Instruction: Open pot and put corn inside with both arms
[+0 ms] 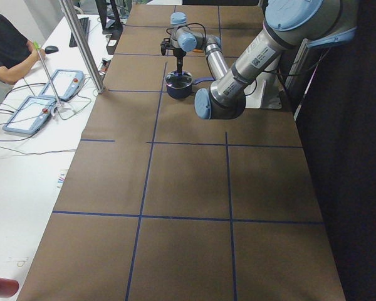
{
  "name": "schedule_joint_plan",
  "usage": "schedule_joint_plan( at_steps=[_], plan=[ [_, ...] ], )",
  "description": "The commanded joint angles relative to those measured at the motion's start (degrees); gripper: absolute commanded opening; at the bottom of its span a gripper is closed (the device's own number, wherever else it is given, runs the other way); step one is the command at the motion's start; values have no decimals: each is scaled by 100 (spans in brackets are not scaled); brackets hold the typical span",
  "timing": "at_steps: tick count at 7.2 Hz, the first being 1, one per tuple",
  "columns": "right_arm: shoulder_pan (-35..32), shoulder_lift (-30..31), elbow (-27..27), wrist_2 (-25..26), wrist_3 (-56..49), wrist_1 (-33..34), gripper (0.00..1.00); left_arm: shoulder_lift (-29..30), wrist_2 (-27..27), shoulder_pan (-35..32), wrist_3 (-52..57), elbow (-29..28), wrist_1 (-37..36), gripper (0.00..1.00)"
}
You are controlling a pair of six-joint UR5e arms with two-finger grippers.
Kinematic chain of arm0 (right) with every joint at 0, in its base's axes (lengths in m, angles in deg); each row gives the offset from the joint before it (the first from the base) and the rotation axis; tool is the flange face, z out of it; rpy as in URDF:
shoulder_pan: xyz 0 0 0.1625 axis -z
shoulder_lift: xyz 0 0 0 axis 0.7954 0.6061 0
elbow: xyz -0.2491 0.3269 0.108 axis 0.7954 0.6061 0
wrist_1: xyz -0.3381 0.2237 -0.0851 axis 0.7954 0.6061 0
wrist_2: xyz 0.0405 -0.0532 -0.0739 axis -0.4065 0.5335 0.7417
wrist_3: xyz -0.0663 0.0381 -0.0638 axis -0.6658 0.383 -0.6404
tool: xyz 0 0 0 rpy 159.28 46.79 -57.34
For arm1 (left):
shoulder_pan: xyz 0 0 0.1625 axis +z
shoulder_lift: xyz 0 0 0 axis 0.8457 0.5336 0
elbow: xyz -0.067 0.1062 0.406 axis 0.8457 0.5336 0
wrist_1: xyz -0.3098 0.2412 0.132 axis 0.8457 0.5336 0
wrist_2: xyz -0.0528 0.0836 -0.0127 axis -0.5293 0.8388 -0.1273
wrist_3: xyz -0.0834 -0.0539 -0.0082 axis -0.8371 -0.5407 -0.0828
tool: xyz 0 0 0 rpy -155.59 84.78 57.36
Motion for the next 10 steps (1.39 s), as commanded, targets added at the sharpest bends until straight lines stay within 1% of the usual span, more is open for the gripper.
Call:
schedule_joint_plan(
  at_steps=[1,4,5,6,7,9,10],
  plan=[
    [1,0,-6,-1,0,-1,100,74,0,0,-13,-224,92,100],
    [1,-9,3,7,0,8,100,119,0,9,-13,-347,101,100],
    [1,-9,3,-1,0,-1,100,110,0,35,-13,-348,101,98],
    [1,-9,3,-1,0,8,100,110,0,44,-22,-339,101,88],
    [1,-17,3,-1,0,8,100,101,0,61,-83,-339,101,69],
    [1,-26,3,-1,0,8,100,110,0,70,-170,-295,135,40],
    [1,-26,3,-1,0,8,100,110,0,70,-206,-208,136,32]
  ],
)
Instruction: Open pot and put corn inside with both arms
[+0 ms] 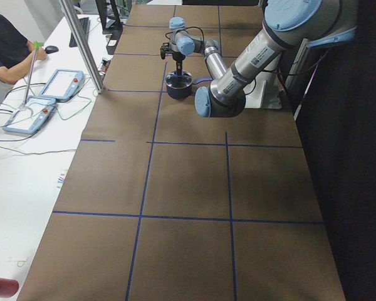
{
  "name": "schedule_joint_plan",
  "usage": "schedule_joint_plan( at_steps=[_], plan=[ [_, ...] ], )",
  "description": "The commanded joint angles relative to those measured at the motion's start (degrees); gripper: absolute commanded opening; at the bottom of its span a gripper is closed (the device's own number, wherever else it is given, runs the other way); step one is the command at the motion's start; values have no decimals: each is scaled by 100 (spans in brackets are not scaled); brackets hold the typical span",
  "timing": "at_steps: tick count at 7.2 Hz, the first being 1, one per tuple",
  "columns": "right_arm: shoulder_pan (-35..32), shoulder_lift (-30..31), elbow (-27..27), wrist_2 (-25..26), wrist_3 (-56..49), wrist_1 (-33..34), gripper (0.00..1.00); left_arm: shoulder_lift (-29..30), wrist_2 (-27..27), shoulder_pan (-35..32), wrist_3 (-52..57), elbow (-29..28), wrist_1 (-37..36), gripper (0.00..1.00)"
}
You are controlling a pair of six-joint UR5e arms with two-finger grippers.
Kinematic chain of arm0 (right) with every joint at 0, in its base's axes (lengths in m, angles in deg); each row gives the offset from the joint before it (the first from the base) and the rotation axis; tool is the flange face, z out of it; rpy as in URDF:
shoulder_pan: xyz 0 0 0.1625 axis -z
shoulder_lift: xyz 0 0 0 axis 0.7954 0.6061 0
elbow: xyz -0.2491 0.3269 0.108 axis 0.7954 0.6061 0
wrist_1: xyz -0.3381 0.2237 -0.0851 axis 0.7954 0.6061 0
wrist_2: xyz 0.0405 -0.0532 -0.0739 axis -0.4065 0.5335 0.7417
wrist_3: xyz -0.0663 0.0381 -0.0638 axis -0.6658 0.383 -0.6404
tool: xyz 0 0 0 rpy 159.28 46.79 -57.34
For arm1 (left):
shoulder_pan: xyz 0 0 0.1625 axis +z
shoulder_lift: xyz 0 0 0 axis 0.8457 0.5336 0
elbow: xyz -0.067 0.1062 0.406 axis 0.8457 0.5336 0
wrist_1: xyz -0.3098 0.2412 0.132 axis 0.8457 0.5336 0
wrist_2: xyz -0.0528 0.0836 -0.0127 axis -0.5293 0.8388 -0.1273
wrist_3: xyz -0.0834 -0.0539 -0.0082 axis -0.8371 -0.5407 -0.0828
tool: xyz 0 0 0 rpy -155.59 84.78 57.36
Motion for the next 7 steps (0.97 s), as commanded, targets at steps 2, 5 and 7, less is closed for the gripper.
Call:
schedule_joint_plan(
  at_steps=[2,5,7],
  plan=[
    [0,-12,-9,0,0,9,100,-40,9,-32,-56,391,-67,28],
    [17,-30,-35,35,-9,-35,100,-582,0,-172,5,1417,-567,28],
    [18,-126,-79,-17,0,-26,100,-1389,-17,-374,336,2226,-568,28]
  ],
)
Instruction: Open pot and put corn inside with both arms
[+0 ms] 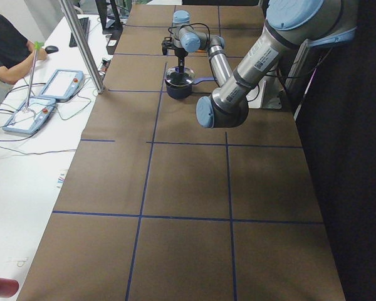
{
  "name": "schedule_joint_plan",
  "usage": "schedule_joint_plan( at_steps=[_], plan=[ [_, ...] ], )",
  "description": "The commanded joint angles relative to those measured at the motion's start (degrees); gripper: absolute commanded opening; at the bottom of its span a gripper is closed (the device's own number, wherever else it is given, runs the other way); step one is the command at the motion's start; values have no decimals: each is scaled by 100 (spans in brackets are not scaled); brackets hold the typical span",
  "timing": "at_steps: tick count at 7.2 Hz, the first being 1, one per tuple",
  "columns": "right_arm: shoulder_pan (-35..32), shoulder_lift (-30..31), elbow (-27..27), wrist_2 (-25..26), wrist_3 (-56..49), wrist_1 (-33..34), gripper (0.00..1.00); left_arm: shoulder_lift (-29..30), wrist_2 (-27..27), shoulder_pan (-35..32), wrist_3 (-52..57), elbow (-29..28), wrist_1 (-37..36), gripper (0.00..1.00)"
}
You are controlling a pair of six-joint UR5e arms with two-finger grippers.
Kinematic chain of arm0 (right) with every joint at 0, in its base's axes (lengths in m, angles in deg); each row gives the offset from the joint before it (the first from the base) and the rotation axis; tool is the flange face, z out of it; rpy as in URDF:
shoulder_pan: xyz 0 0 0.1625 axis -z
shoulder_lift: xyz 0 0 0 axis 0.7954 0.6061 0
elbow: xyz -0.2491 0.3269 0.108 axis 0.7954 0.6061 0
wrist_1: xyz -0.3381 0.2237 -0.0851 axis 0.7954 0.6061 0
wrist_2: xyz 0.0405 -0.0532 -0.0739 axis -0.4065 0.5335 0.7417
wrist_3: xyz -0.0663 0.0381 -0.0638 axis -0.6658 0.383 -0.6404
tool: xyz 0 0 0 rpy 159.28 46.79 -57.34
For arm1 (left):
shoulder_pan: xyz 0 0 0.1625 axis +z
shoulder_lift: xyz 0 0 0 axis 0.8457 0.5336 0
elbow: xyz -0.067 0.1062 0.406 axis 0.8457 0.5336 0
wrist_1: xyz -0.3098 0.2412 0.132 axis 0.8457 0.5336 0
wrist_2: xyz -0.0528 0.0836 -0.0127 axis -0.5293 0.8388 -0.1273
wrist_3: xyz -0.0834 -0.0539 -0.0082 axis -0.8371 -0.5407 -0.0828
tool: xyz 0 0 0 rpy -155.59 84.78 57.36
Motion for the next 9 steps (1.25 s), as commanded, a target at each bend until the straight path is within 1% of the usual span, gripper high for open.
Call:
schedule_joint_plan(
  at_steps=[1,2,3,4,5,6,7,8,9],
  plan=[
    [3,-325,-111,37,2,37,100,-791,-18,-211,409,803,-38,28],
    [12,-310,-130,55,2,20,100,-1117,-18,-229,576,1041,-38,28],
    [151,-301,-130,46,11,28,100,-1329,-27,-238,752,1122,-3,28],
    [240,-310,-156,11,655,-7,100,-1505,-27,-229,867,1123,32,28],
    [710,-319,-513,63,1697,-172,100,-1524,-18,-221,911,1053,32,28],
    [1072,-293,-690,177,2682,-583,100,-1594,-9,-177,921,1009,85,28],
    [1319,-231,-710,221,3492,-1239,100,-1725,-1,-142,903,913,390,28],
    [1591,-135,-701,231,4135,-1794,100,-1744,-1,-141,868,677,732,28],
    [1777,-99,-710,231,4455,-2026,100,-1805,-1,-133,885,518,918,28]
  ],
)
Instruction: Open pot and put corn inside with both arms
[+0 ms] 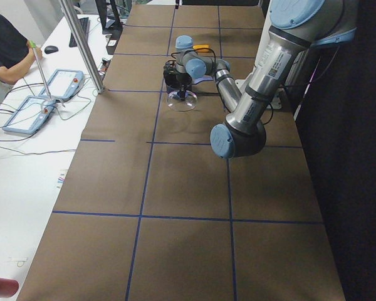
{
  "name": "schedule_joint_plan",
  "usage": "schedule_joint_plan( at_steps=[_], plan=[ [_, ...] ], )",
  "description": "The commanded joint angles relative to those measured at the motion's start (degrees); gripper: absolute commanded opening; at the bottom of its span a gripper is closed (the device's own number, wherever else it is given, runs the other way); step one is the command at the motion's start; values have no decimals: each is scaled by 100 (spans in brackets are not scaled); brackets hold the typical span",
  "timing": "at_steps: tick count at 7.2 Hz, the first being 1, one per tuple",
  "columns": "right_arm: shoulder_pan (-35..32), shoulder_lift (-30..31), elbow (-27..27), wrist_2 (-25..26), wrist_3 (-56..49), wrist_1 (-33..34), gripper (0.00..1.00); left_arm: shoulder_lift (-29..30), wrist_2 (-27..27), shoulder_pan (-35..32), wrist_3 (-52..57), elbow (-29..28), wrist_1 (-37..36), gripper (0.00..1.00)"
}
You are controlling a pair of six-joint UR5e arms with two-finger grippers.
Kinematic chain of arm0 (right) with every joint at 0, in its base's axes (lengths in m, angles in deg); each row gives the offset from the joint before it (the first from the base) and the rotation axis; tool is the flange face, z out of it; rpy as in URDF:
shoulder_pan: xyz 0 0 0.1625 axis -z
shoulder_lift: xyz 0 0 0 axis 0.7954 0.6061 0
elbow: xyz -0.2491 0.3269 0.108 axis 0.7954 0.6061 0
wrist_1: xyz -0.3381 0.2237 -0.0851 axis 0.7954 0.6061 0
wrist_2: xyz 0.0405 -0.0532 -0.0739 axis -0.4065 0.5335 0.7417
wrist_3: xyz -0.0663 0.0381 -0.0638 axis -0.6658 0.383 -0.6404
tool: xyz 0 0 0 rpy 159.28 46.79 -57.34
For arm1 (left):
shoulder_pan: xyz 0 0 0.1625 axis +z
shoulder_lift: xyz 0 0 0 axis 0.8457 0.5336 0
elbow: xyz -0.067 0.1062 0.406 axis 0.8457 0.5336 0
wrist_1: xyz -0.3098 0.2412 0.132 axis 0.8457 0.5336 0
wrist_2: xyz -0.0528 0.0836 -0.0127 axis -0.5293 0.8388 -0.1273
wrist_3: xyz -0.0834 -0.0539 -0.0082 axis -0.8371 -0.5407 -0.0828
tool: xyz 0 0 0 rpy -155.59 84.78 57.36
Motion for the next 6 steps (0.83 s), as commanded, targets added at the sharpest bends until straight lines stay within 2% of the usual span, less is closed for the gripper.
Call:
schedule_joint_plan(
  at_steps=[1,2,6],
  plan=[
    [461,75,-112,178,956,-478,100,-210,2,13,-8,-237,392,28],
    [732,214,-296,450,1090,-478,100,-360,2,13,-16,-254,576,28],
    [1367,373,-526,680,1566,-478,100,-467,2,30,-43,-850,1358,28]
  ],
)
